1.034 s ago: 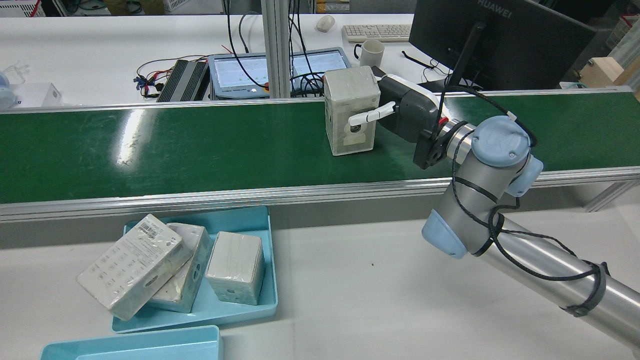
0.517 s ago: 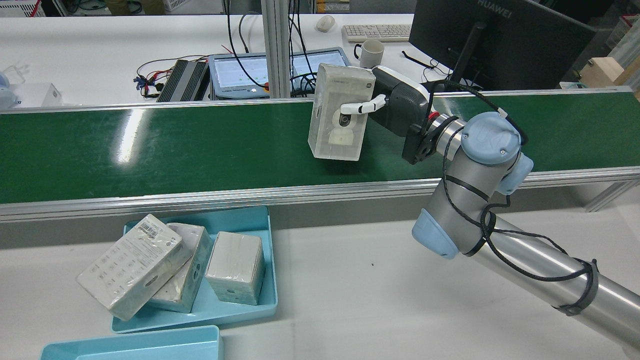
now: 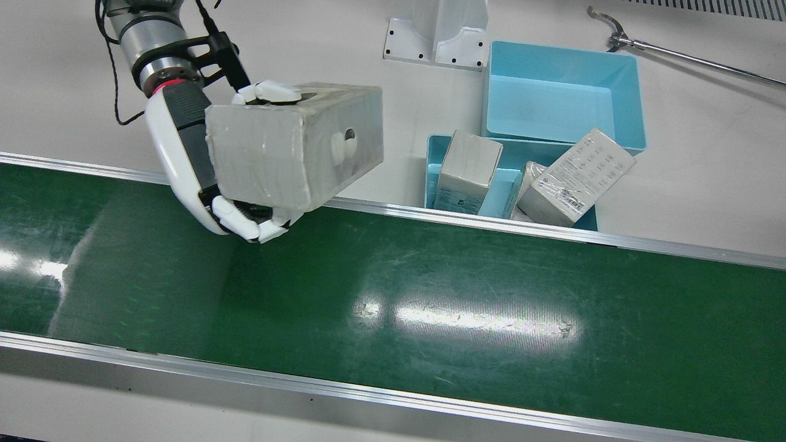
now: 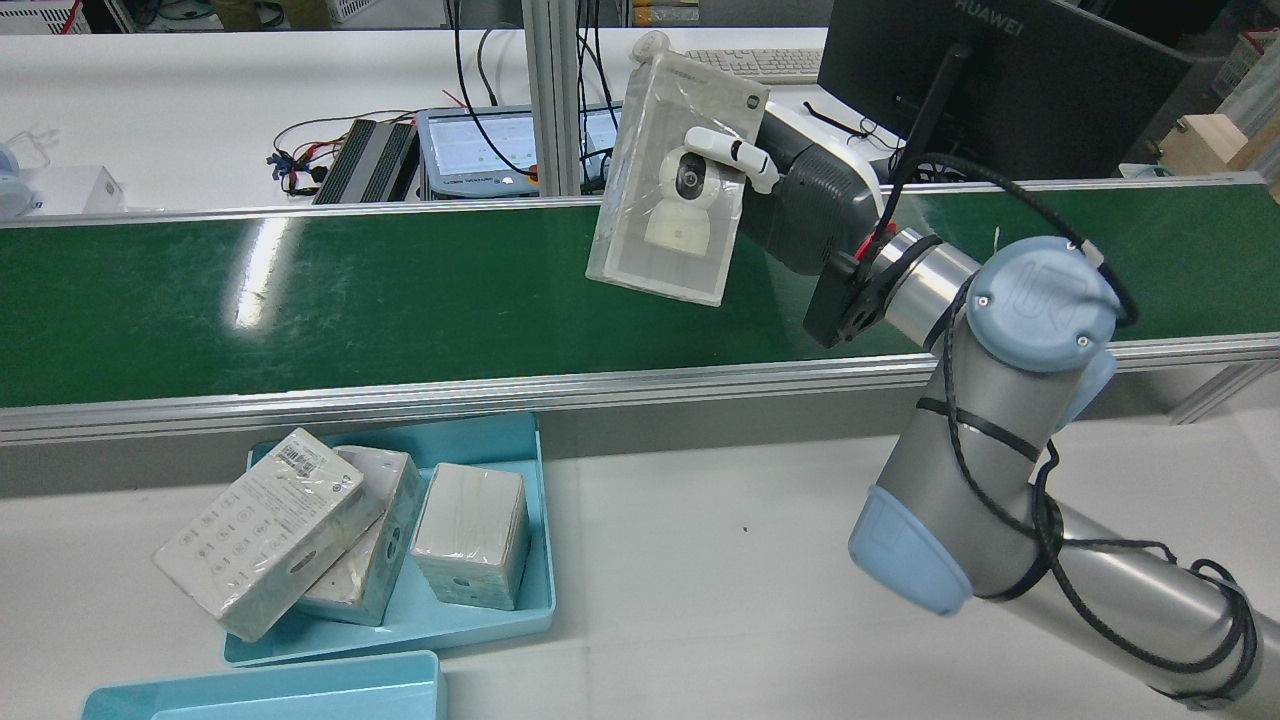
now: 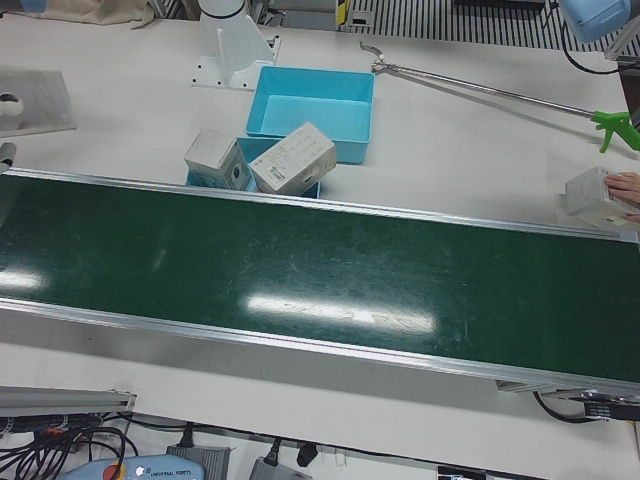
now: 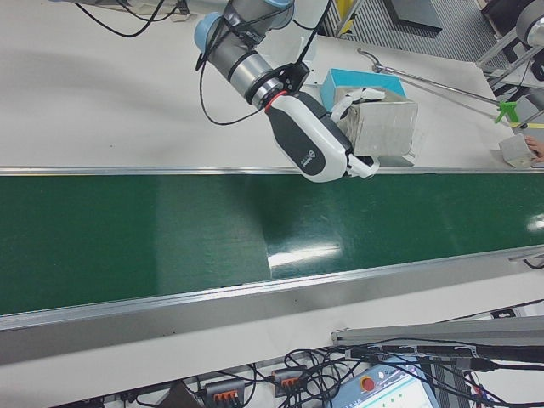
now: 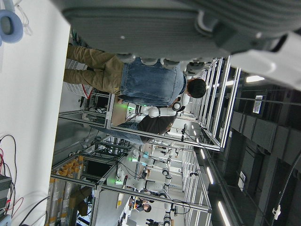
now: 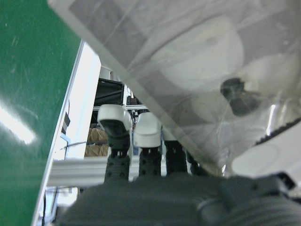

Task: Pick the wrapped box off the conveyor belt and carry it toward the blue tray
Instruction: 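Lift the wrapped box off the belt with the right hand, then carry the box over the blue tray and open the right hand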

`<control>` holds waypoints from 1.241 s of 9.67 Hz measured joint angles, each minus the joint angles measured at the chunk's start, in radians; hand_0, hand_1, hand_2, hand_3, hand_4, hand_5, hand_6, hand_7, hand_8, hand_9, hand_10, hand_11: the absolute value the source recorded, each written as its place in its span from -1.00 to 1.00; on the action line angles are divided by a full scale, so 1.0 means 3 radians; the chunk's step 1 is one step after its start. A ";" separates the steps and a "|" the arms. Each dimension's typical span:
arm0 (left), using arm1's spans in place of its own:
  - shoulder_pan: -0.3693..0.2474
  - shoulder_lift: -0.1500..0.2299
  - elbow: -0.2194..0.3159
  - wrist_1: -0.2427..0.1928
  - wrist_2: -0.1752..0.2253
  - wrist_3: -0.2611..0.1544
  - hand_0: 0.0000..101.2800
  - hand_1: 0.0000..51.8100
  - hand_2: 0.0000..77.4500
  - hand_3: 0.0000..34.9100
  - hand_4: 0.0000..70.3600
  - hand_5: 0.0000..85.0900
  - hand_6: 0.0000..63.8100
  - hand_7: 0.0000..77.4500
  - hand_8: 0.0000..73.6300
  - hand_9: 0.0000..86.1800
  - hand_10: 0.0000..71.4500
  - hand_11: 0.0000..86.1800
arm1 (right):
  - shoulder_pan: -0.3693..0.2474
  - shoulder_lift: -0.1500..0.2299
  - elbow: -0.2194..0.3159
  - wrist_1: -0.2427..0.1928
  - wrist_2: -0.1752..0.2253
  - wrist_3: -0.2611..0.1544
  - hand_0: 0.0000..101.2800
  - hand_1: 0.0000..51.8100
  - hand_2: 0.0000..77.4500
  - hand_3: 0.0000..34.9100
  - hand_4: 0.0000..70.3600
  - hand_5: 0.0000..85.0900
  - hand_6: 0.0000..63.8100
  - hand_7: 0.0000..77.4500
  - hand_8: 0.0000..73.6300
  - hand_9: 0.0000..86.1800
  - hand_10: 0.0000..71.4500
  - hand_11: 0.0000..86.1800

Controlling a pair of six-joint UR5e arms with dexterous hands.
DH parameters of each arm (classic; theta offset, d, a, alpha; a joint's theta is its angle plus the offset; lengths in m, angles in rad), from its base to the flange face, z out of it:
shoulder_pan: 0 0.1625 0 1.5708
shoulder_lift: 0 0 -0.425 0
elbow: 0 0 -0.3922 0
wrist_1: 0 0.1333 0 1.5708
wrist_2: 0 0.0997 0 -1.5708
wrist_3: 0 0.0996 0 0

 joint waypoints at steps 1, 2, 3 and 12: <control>0.0000 0.0000 0.0000 0.0000 0.0000 0.0000 -1.00 -1.00 -0.99 -1.00 -1.00 -0.99 -0.98 -0.99 -0.99 -0.99 -0.98 -0.99 | -0.0264 0.0045 0.0081 -0.0082 0.0207 -0.0075 -0.26 -0.96 -0.10 -0.74 -0.50 0.64 0.61 0.77 0.82 0.62 0.63 0.37; 0.0000 0.0000 0.0000 0.0000 0.0000 0.0000 -1.00 -1.00 -0.99 -1.00 -1.00 -0.99 -0.98 -0.99 -0.99 -0.99 -0.98 -0.99 | -0.0553 0.0122 0.0108 -0.0129 0.0423 -0.0210 -0.26 -0.96 -0.10 -0.74 -0.50 0.64 0.61 0.77 0.82 0.62 0.59 0.59; 0.0000 0.0000 0.0000 0.0000 0.0000 0.0000 -1.00 -1.00 -0.99 -1.00 -0.98 -0.97 -1.00 -0.99 -0.99 -0.99 -0.98 -0.99 | -0.0806 0.0206 0.0106 -0.0147 0.0619 -0.0378 -0.29 -0.96 -0.08 -0.53 -0.50 0.64 0.62 0.80 0.78 0.62 0.51 0.67; 0.0000 0.0000 0.0000 0.0000 0.0000 0.0000 -1.00 -1.00 -0.97 -1.00 -1.00 -0.99 -0.98 -0.99 -0.99 -1.00 -0.98 -0.99 | -0.1592 0.0657 -0.0231 -0.0135 0.1207 -0.0840 -0.07 -0.56 -0.90 0.69 -0.80 -0.76 -1.00 -0.77 -0.94 -0.89 -1.00 -0.96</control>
